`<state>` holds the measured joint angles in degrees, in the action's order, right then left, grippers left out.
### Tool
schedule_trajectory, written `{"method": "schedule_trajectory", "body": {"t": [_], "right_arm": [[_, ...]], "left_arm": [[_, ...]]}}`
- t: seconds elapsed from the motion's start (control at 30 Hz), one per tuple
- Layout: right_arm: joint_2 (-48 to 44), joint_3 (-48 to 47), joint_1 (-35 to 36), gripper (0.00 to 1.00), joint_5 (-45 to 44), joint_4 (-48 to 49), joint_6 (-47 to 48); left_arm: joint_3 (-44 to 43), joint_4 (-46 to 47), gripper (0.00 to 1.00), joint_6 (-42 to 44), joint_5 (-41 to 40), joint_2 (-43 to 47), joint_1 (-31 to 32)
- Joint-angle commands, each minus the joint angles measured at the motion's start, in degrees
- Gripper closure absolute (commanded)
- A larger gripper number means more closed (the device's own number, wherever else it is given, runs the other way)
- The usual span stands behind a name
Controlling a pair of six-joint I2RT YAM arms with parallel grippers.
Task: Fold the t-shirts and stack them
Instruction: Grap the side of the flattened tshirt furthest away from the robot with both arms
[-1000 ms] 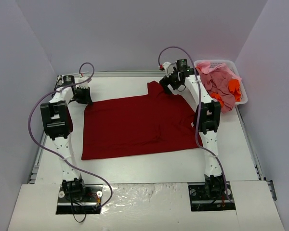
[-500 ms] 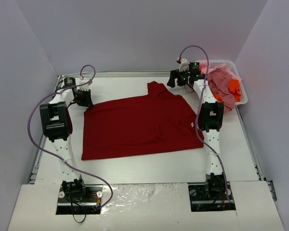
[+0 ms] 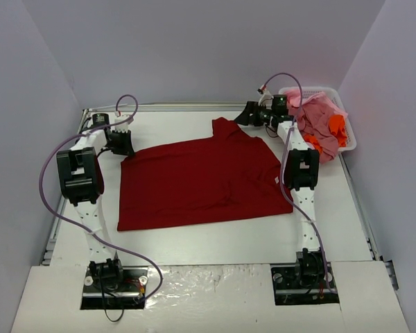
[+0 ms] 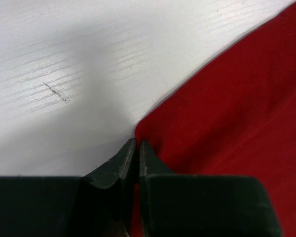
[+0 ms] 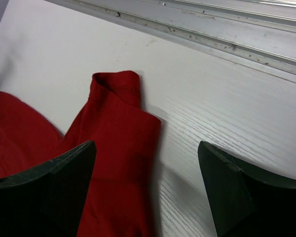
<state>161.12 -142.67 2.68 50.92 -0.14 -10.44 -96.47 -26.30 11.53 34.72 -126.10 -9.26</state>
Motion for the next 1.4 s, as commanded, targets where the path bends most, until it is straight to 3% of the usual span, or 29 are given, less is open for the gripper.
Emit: {"method": "schedule_trajectory", "body": {"t": [0.0,0.8,0.9,0.93,1.03,1.17,1.23,1.37], "right_arm": [[1.39,-2.00,1.01,0.19,5.59,4.09,-4.06],[7.72,-4.19,2.60,0.13,3.49,8.31,-5.91],[7.98,-4.19,2.77,0.24,4.45,9.02,-7.05],[8.16,-4.19,2.77,0.41,5.24,9.54,-7.49],[8.25,-3.93,2.77,0.62,5.60,9.81,-8.46],[7.72,-3.23,2.77,0.67,6.04,9.72,-8.72],[7.46,-3.05,2.77,0.81,6.04,9.81,-8.72],[6.41,-2.96,2.86,0.96,5.69,9.81,-8.37]], "left_arm": [[0.14,-3.05,0.98,0.60,0.96,1.92,0.38],[2.25,-2.00,0.97,0.34,3.16,2.00,-2.08],[2.07,-1.91,0.98,0.25,3.42,2.09,-2.08],[1.98,-2.00,0.98,0.16,3.42,2.00,-1.99],[1.98,-2.08,0.98,0.16,3.51,1.91,-2.08],[2.60,-1.82,0.98,0.42,3.69,1.74,-2.17],[2.77,-1.73,0.98,0.42,3.78,1.56,-2.34],[2.42,-1.91,0.98,0.25,4.48,1.39,-2.61]]}}
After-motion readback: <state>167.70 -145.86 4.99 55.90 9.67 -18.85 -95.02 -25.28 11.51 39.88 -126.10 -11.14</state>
